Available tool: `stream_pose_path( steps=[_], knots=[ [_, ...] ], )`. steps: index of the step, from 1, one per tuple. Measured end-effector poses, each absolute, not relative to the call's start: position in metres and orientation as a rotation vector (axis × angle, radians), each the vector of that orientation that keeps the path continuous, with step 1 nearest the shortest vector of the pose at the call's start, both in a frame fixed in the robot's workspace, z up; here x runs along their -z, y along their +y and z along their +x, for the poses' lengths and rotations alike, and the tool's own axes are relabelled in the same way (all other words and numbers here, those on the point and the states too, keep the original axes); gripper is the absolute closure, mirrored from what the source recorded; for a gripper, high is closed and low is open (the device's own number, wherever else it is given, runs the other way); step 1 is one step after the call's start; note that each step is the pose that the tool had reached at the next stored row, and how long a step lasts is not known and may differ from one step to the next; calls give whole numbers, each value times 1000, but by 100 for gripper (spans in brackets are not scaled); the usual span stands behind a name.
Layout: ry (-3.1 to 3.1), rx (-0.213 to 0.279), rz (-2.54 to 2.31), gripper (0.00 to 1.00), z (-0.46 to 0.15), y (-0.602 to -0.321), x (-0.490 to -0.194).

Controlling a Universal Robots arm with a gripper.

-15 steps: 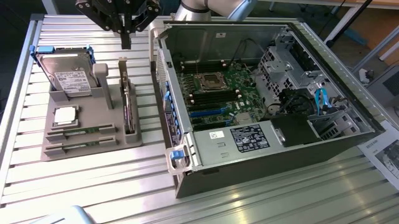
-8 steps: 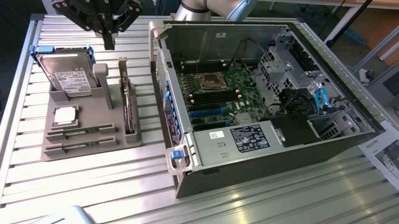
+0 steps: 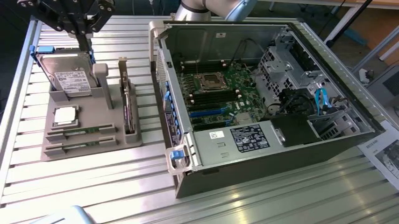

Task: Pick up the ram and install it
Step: 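Reach for the ram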

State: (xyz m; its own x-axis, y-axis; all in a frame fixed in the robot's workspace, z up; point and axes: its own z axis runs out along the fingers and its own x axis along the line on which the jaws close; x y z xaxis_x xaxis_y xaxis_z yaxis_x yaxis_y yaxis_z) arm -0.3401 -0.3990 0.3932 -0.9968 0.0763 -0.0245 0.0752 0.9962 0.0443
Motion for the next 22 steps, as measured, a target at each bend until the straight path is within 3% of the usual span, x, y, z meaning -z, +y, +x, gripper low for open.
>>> stream_pose_path(
  steps=[22],
  knots=[
    [3113,-68,118,90,-376,-402,-393]
  ],
)
